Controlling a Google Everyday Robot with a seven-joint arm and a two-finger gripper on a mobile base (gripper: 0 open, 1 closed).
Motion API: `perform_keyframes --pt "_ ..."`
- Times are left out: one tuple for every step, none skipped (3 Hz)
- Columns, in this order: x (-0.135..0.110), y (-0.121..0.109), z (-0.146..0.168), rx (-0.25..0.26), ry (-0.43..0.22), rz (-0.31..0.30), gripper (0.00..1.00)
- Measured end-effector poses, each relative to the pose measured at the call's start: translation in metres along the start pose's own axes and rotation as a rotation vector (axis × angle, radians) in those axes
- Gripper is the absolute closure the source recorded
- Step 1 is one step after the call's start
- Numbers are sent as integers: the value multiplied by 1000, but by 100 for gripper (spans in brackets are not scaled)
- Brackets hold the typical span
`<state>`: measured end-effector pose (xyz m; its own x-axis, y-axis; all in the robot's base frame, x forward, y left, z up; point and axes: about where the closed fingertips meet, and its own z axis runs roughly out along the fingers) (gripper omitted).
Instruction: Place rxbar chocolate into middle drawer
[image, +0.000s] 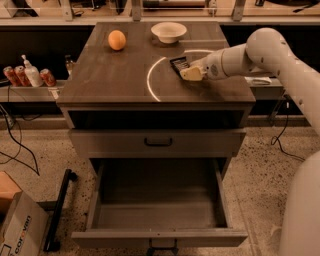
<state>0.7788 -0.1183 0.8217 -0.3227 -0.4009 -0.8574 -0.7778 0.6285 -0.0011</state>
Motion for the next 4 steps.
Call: perform_keyframes --pt "-2 0 -1 0 0 0 95" --pt "-3 0 -2 0 0 0 100" --pt "-3 0 -2 -1 0 -1 100" --pt "-37 52 -27 -80 -10 -131 100"
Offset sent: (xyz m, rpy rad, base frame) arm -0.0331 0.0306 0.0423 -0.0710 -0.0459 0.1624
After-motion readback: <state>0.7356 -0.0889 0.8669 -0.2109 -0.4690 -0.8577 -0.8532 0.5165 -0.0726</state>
